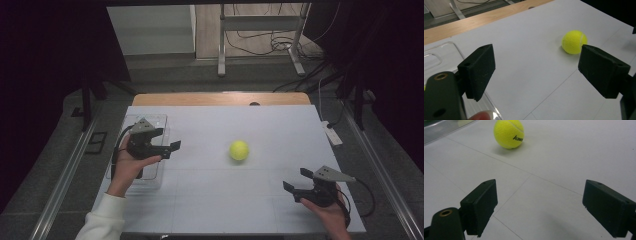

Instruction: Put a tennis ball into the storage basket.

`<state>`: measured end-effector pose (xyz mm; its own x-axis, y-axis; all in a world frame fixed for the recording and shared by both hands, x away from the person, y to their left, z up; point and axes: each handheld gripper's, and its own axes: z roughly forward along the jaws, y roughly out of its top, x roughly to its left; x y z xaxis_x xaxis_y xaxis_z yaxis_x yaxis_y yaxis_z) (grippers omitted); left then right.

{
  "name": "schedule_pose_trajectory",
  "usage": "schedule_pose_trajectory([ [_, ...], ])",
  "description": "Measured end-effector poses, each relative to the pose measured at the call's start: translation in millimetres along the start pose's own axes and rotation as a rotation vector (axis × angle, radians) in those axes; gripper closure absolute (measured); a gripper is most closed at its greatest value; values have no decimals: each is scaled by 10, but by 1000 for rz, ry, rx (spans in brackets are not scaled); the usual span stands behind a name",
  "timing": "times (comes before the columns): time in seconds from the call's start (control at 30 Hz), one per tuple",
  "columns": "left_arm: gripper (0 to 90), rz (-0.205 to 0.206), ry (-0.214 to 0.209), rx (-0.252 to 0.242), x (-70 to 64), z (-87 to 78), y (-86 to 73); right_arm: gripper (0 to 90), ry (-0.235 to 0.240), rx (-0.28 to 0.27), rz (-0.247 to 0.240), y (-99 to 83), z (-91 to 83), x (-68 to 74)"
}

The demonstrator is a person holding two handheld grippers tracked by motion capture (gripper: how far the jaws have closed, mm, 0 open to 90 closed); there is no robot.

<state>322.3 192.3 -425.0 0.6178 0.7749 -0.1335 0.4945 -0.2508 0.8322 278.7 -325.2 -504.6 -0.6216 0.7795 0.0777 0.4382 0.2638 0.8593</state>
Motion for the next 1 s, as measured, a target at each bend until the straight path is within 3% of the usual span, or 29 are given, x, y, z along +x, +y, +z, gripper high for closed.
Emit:
schedule_pose_trajectory([
  [1.0, 154, 72, -42, 61, -352, 370, 131, 131, 18, 1, -26, 5, 8, 76],
])
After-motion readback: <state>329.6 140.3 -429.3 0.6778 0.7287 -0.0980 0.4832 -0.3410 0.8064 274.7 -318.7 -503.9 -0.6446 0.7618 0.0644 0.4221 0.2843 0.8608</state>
